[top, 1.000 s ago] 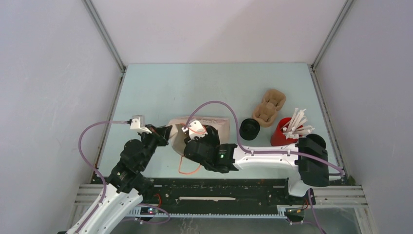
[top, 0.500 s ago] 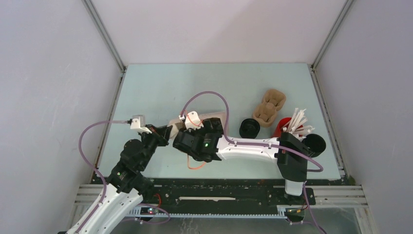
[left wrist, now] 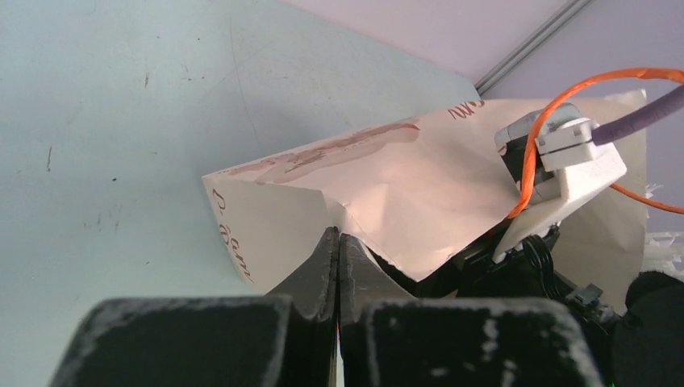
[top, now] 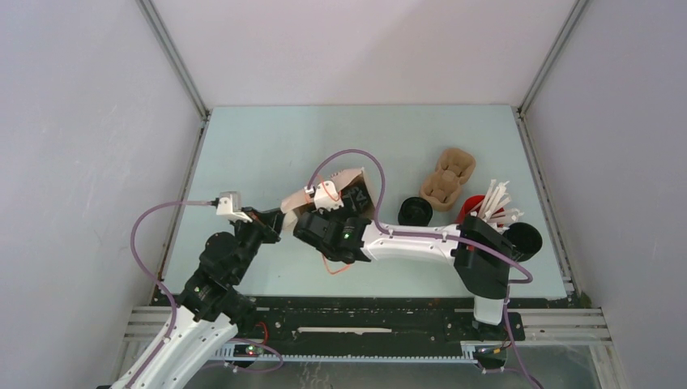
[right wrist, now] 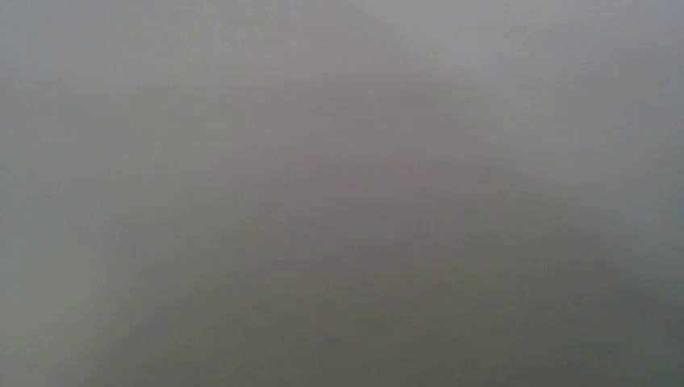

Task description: Pack the takeout coffee

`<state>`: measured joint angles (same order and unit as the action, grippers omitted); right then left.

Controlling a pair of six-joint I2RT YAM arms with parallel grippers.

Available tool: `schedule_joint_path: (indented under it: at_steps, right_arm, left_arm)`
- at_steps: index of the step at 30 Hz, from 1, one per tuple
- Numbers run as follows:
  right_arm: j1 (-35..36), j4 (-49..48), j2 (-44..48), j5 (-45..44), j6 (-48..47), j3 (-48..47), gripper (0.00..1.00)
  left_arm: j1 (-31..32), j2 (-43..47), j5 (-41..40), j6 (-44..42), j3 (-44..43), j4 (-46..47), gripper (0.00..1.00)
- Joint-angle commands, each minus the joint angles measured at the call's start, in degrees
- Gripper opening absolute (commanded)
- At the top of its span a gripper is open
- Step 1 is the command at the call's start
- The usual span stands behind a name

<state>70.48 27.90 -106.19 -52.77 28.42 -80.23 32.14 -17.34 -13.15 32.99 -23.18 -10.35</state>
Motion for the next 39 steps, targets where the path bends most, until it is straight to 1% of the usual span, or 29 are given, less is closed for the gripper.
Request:
schedule_joint_path:
  at_steps: [1,2,7,13,17,21,24,30,39]
  right_arm:
    - [-1.75,-8.53,-0.27,4.32,-5.18,1.66,0.57]
    - [-1.83,-9.77,-0.18,4.84,-6.49,1.99,0.51]
    - [-1.43,-13.28,0.88,4.9,-11.48,3.14,0.35]
    - [0.02,-15.84,5.99,6.07,-14.15,6.45,0.23]
    - [0.69,-17.91,8.44,6.33,-15.61,7.92,0.15]
    - [0.83,-19.69,10.2,6.84,-15.69,9.96,0.12]
    - [0.65,-18.61,10.95,7.36,-13.82,10.33,0.09]
    - [1.01,-18.15,14.29,9.41,-10.86,11.97,0.08]
    - [-0.88,-30.78,21.56,14.92,-10.9,20.96,0.05]
  left_arm:
    - [0.29,-0.62,0.48,-0.25,2.17,-0.87,0.0]
    - [0.28,-0.66,0.42,-0.15,2.17,-0.95,0.0]
    - [0.29,-1.79,0.81,0.23,1.47,-0.98,0.0]
    - [0.28,-4.86,1.94,0.8,-1.21,-2.17,0.0]
    - [0.29,-5.86,2.22,1.27,-1.23,-1.88,0.0]
    - [0.35,-6.06,2.81,1.62,-0.82,-1.69,0.0]
    - [0.38,-6.15,3.04,1.64,-0.89,-1.8,0.0]
    - [0.64,-6.59,3.12,1.66,-0.99,-1.76,0.0]
    - [1.81,-6.48,2.63,1.89,-0.43,-1.1,0.0]
